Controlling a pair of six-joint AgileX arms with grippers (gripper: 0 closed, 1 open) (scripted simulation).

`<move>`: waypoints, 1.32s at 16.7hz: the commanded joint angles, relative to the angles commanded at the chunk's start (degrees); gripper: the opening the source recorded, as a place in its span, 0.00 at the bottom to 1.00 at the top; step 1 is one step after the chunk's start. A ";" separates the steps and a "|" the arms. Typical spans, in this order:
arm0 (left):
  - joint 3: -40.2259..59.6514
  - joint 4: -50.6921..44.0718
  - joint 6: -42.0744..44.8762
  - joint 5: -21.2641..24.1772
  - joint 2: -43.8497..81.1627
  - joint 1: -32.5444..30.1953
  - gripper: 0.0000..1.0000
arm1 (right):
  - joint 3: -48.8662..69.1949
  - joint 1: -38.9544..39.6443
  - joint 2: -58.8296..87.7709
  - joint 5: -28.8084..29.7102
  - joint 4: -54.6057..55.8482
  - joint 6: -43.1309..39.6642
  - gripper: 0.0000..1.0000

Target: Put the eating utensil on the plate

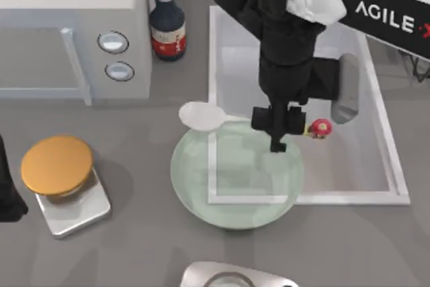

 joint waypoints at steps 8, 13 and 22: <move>0.00 0.00 0.00 0.00 0.00 0.00 1.00 | -0.82 2.62 3.65 -1.82 6.48 -2.79 0.00; 0.00 0.00 0.00 0.00 0.00 0.00 1.00 | -2.45 4.42 8.27 -2.76 10.04 -4.26 0.00; 0.00 0.00 0.00 0.00 0.00 0.00 1.00 | -3.25 4.61 9.21 -2.83 10.39 -4.41 0.23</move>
